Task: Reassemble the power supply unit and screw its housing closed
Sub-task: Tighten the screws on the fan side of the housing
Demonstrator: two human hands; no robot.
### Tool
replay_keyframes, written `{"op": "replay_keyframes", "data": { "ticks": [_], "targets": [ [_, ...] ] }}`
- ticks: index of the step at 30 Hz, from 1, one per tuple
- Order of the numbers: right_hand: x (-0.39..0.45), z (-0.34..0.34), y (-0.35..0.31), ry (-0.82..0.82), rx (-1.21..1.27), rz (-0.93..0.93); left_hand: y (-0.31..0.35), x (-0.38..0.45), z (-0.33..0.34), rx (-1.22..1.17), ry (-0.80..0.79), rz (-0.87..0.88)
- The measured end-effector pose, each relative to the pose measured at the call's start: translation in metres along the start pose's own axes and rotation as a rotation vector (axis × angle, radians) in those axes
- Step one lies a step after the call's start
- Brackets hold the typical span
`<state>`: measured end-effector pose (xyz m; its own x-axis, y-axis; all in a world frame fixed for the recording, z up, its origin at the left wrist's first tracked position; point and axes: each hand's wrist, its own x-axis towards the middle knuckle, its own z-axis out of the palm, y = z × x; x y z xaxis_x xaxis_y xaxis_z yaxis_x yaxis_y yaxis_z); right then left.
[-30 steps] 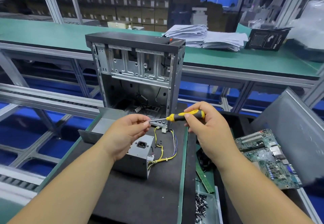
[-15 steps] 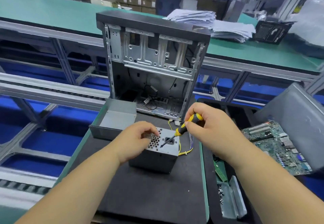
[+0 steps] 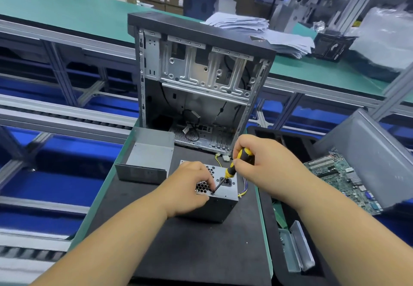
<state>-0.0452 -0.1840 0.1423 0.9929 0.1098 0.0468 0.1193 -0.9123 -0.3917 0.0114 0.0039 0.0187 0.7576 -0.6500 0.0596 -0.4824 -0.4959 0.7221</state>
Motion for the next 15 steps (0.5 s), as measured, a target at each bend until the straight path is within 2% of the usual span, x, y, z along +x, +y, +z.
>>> {"op": "replay_keyframes", "data": {
  "ticks": [7, 11, 13, 15],
  "targets": [
    [0.015, -0.017, -0.015, -0.169, -0.203, -0.087, 0.0, 0.007, 0.004, 0.009, 0.054, -0.031],
    [0.032, -0.013, -0.026, -0.111, -0.596, -0.038, -0.002, 0.006, 0.004, 0.009, 0.032, -0.04],
    [0.037, -0.007, -0.03, -0.065, -0.647, 0.047, 0.0, 0.006, 0.002, -0.018, 0.022, -0.044],
    [0.039, -0.003, -0.031, -0.038, -0.607, 0.06, 0.006, 0.006, -0.001, -0.183, 0.094, -0.065]
  ]
}}
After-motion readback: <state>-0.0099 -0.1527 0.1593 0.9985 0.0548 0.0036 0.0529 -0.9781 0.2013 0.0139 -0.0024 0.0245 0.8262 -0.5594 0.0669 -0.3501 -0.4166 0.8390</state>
